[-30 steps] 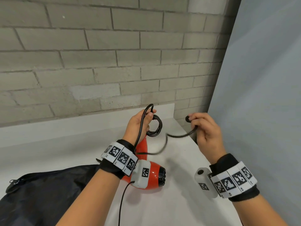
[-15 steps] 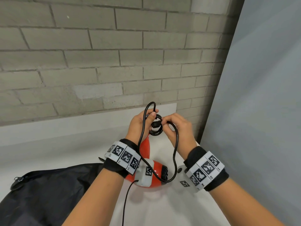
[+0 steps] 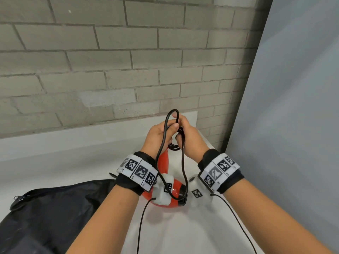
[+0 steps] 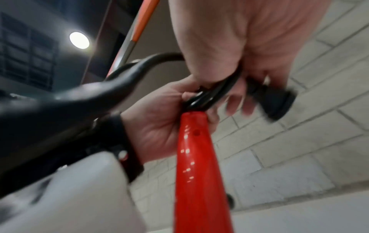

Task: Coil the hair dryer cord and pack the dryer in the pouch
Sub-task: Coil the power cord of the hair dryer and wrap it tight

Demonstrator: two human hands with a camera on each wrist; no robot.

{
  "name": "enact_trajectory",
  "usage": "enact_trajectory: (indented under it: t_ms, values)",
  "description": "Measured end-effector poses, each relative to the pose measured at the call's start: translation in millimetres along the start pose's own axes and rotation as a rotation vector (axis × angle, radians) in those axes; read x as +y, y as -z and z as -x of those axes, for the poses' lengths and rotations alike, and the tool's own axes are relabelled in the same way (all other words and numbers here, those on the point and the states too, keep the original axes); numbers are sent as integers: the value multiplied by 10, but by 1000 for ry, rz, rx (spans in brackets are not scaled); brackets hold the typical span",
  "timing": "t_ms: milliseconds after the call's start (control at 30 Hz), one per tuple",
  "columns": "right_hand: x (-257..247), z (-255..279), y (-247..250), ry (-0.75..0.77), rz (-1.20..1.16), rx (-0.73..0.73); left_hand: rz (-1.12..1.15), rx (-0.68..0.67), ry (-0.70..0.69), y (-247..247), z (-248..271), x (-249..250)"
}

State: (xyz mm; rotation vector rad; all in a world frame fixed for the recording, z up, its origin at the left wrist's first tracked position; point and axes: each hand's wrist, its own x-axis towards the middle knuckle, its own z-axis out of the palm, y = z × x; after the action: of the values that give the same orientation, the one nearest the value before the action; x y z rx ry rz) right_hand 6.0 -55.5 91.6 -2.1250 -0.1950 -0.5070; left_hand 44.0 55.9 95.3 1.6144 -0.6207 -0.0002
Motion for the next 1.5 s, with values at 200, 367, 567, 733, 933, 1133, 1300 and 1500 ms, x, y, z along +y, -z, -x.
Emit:
enact_trajectory:
  t_ms: [200, 367, 567, 733, 933, 1133, 1300, 1500]
  values:
    - [540, 273, 186, 2, 259, -99, 45, 9, 27, 48, -14, -30]
    - [1246, 484, 336, -540, 664, -463, 72, 70, 82, 9, -51, -33]
    - [1124, 544, 319, -466, 540, -391, 123, 63, 95, 19, -27, -39]
    - [545, 222, 84, -141, 76, -302, 186, 32, 120, 9, -5, 23]
    - [723, 118, -90, -307, 159, -185, 175, -23, 96, 71, 4, 2]
    - [1183, 245, -132, -647, 544, -463, 158, -33, 63, 100, 18, -29]
    - [709, 241, -99, -268, -27, -448, 126, -39, 27, 82, 8, -23]
    - [543, 102, 21, -241, -28, -142, 141, -31, 22, 83, 34, -9]
